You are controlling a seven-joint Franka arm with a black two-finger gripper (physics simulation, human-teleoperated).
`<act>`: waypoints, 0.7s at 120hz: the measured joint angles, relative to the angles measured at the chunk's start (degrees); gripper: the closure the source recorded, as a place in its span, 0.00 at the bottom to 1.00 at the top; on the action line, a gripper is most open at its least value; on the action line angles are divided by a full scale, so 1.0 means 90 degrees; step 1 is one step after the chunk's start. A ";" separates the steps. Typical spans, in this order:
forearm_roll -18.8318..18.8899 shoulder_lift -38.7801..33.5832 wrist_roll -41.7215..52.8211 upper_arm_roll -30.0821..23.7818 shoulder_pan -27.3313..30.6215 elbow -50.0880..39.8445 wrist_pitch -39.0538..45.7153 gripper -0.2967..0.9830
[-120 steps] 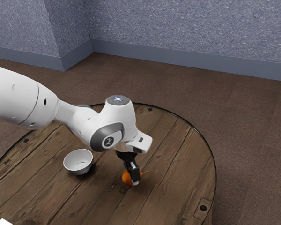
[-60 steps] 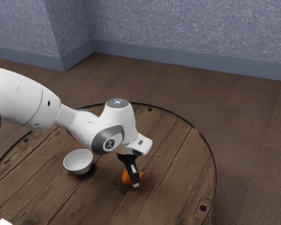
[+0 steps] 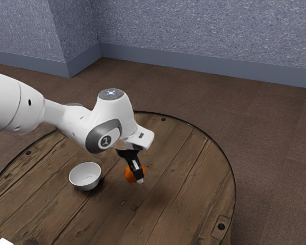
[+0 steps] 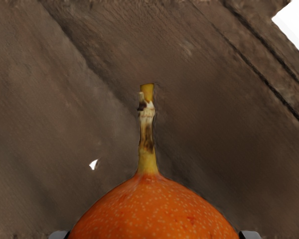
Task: Place the pear in the bowl.
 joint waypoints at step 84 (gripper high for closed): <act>-0.0038 -0.1713 -0.0160 0.0070 0.2059 -0.1559 -0.0141 0.37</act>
